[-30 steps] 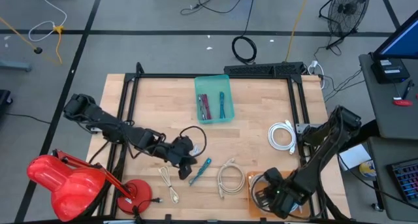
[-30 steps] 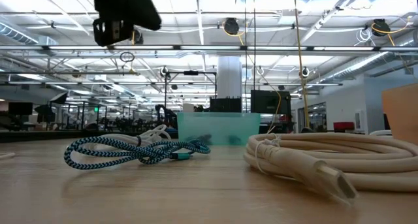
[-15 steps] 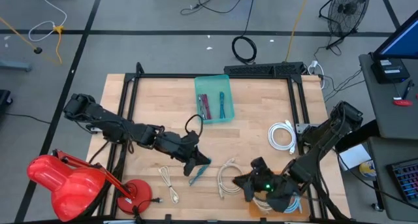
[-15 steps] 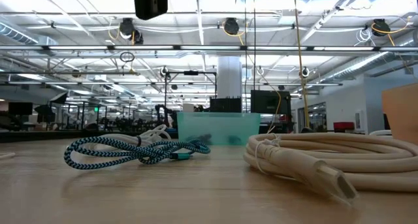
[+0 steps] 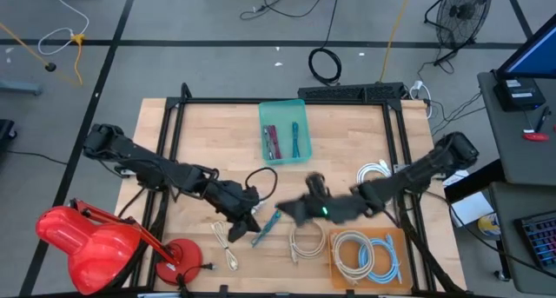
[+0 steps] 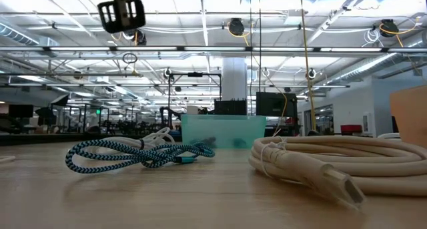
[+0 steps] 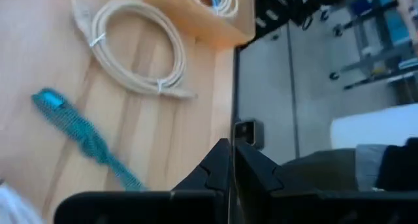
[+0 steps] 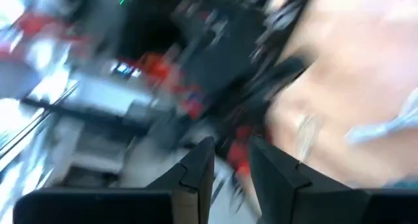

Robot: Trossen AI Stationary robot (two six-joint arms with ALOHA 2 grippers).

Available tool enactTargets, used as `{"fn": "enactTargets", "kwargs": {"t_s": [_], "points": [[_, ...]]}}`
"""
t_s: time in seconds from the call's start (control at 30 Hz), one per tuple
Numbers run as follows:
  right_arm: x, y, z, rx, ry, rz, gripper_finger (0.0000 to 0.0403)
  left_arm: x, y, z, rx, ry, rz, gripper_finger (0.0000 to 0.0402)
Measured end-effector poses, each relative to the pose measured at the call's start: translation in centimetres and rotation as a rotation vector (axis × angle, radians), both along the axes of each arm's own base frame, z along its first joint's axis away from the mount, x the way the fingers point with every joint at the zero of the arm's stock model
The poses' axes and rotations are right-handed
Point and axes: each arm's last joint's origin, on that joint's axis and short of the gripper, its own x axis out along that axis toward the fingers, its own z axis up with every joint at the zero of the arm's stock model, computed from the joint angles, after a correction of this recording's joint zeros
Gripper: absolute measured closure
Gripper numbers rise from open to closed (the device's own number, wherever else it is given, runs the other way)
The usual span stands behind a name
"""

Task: Pick & Place USB Port
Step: Put the right brown charger cable into the orange bin

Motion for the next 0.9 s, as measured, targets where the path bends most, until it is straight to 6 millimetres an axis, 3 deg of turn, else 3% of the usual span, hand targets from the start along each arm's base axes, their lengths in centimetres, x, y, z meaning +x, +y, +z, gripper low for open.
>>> {"fn": "enactTargets", "kwargs": {"t_s": [0.13,0.33,0.57,0.77,0.9], "points": [[0.6,-2.9,-1.7,0.074,0.185,-0.026,0.0314,-1.8,0.7,0.5,0.094,0.06,0.003,0.038],[0.7,-4.9,-5.1,0.227,0.465,-0.112,0.0314,-4.9,2.2,1.5,0.293,0.123,0.01,0.038],[4.3,-4.3,-8.1,0.33,0.52,-0.059,0.0314,-7.1,3.7,2.1,0.445,0.186,0.097,0.038],[9.1,-2.6,-7.8,0.319,0.619,0.063,0.0314,-7.6,4.0,1.9,0.485,0.227,0.082,0.038],[10.4,-1.7,-7.1,0.307,0.781,0.093,0.0314,-7.8,3.9,1.8,0.51,0.238,0.059,0.038]]}}
